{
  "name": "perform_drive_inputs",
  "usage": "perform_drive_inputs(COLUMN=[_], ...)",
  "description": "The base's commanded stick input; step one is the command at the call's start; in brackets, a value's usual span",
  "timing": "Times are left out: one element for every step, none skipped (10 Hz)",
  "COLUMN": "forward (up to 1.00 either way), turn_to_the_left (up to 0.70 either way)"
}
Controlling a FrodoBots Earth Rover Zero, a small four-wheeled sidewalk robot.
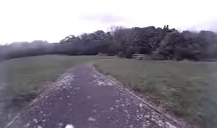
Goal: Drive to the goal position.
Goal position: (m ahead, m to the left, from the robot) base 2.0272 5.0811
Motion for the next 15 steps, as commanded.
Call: perform_drive_inputs(forward=[0.00, 0.00, 0.00, 0.00, 0.00, 0.00, 0.00, 0.00, 0.00, 0.00, 0.00, 0.00, 0.00, 0.00, 0.00], turn_to_the_left=[0.00, 0.00, 0.00, 0.12, 0.33, 0.73, 0.85, 0.85, 0.85, 0.85, 0.85, 0.85, 0.85, 0.85, 0.85])
